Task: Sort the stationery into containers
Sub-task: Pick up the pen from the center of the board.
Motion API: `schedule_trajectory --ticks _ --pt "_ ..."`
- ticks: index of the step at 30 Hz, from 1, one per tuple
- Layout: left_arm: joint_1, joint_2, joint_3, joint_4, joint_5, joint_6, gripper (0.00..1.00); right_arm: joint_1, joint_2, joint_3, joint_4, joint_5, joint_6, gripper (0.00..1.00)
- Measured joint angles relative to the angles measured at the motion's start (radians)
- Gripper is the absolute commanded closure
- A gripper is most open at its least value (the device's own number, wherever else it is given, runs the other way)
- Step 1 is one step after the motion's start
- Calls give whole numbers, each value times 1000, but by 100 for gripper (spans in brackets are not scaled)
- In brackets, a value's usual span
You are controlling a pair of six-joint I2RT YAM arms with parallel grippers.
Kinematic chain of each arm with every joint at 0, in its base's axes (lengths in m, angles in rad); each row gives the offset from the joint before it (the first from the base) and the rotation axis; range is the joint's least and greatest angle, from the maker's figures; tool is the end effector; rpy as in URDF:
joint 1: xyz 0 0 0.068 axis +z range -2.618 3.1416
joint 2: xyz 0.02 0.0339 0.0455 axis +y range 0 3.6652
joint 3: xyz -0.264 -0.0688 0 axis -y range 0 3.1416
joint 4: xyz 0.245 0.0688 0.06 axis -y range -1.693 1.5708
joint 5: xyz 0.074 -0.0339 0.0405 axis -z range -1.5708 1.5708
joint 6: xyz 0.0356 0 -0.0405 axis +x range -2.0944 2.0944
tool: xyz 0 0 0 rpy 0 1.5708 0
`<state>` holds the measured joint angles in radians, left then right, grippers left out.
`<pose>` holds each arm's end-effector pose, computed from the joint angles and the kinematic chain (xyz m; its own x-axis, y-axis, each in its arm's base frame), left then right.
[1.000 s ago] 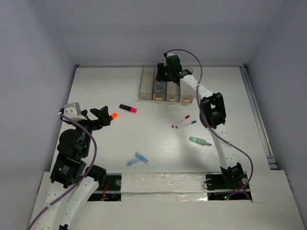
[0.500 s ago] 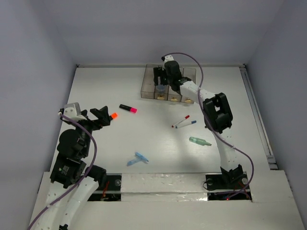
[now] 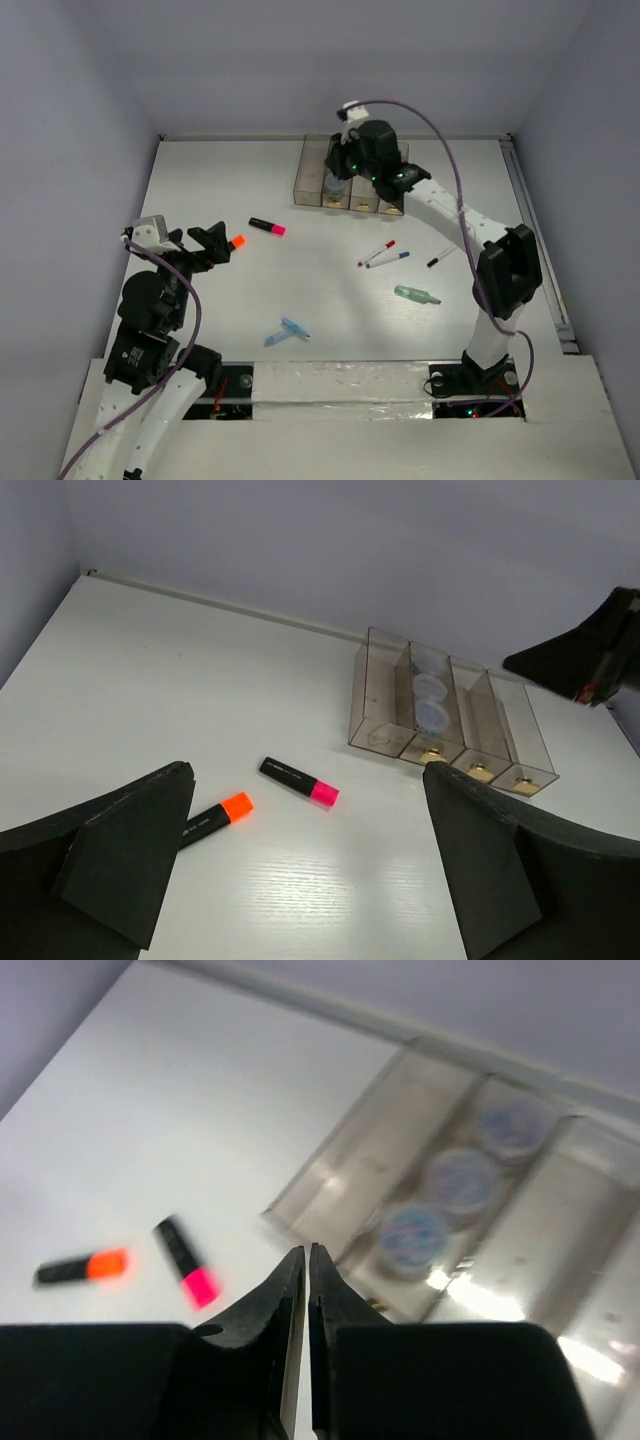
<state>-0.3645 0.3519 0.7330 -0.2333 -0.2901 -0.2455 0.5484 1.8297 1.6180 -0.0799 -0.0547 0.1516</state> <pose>0.0823 -0.0205 0.3672 0.1147 -0.2930 -0.9492 0.1084 0.9535 -0.2813 0.3784 0.2335 0.3444 -0.3279 -0.0236 -0.9444 -0.5217 0.8380 0.1602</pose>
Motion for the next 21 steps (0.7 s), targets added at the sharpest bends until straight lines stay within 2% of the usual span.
schedule_trajectory --ticks 4,6,7,10,14,21 --pt "0 5 0 2 2 0 1 134 41 9 -50 -89 -58 49" --pt "0 7 0 2 2 1 1 194 128 77 -105 -144 -96 43" --pt "0 8 0 2 2 1 1 216 176 115 -137 -168 -116 34" --pt "0 13 0 2 -2 1 1 250 329 253 -257 -213 -180 27" --pt "0 21 -1 1 -8 1 1 248 496 421 -377 -212 -250 26" --pt "0 38 -1 1 -10 1 1 235 658 571 -466 -158 -309 20"
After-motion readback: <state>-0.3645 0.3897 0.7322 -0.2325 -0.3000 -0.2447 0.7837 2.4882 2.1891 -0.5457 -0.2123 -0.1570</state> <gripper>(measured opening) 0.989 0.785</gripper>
